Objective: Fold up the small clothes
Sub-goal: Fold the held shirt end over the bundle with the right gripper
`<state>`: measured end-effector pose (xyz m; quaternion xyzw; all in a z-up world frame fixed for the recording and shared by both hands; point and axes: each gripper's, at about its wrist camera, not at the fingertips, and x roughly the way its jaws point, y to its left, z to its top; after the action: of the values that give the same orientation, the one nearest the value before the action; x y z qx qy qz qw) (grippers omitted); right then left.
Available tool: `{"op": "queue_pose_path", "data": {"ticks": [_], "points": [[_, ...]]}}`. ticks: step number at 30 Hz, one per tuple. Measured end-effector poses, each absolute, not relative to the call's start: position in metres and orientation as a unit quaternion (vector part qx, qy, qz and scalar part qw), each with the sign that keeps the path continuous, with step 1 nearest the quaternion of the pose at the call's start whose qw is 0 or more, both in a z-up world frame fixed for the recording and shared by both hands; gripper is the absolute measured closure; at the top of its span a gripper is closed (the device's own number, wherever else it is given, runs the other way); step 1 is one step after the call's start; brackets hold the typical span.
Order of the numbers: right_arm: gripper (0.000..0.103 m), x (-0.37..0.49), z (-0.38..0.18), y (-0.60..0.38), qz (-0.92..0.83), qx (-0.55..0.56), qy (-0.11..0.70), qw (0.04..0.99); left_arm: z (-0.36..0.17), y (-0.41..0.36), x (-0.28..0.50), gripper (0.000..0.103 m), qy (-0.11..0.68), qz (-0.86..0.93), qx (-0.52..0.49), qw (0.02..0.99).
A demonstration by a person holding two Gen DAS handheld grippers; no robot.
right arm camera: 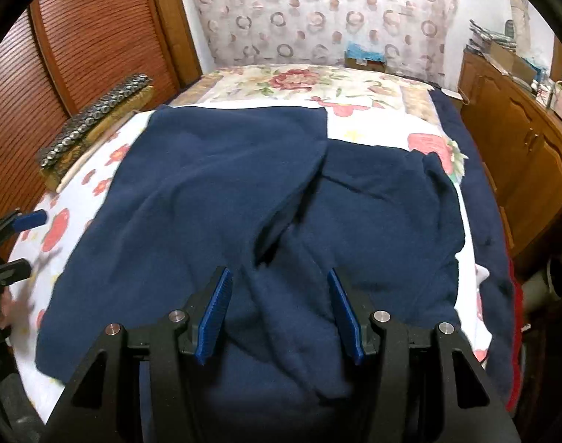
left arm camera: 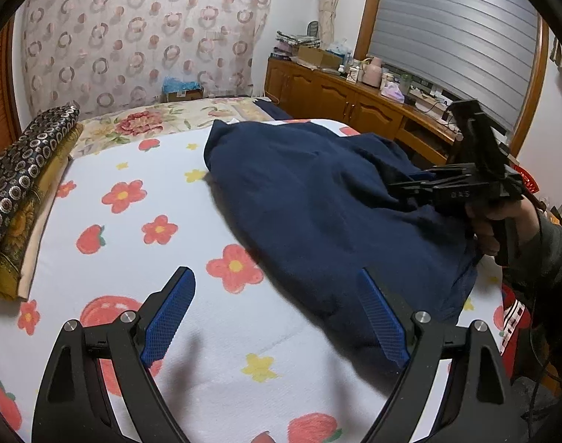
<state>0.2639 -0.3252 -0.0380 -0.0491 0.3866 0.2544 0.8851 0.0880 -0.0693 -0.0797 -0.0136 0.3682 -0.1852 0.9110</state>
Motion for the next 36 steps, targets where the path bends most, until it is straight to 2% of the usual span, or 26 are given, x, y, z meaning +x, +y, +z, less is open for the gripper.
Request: {"op": "queue_pose_path", "data": {"ticks": [15,16,19,20,22,27,32,36], "points": [[0.047,0.239,-0.045,-0.325,0.235,-0.095,0.377,0.891,-0.091,-0.083,0.085,0.014,0.381,-0.192,-0.004,0.904],[0.049,0.237,-0.047,-0.325,0.234,-0.096,0.378,0.89,-0.092,-0.083,0.085,0.014,0.381,-0.193,-0.002,0.904],[0.067,0.233,-0.05,-0.324,0.234,-0.1,0.379,0.89,-0.093,-0.086,0.084,0.014,0.382,-0.194,0.0,0.904],[0.079,0.232,-0.05,-0.325,0.233,-0.099,0.378,0.891,-0.093,-0.087,0.084,0.014,0.382,-0.195,0.002,0.903],[0.094,0.229,-0.048,-0.327,0.242,-0.092,0.375,0.89,-0.093,-0.088,0.083,0.014,0.381,-0.196,0.003,0.903],[0.098,0.214,-0.033,-0.332,0.253,-0.067,0.34,0.903,-0.089,-0.091,0.082,0.014,0.377,-0.198,0.005,0.905],[0.098,0.18,0.006,-0.351,0.236,-0.052,0.288,0.927,-0.081,-0.095,0.079,0.014,0.368,-0.205,0.006,0.907],[0.098,0.154,0.02,-0.37,0.209,-0.065,0.285,0.933,-0.078,-0.096,0.079,0.014,0.367,-0.208,0.005,0.907]]}}
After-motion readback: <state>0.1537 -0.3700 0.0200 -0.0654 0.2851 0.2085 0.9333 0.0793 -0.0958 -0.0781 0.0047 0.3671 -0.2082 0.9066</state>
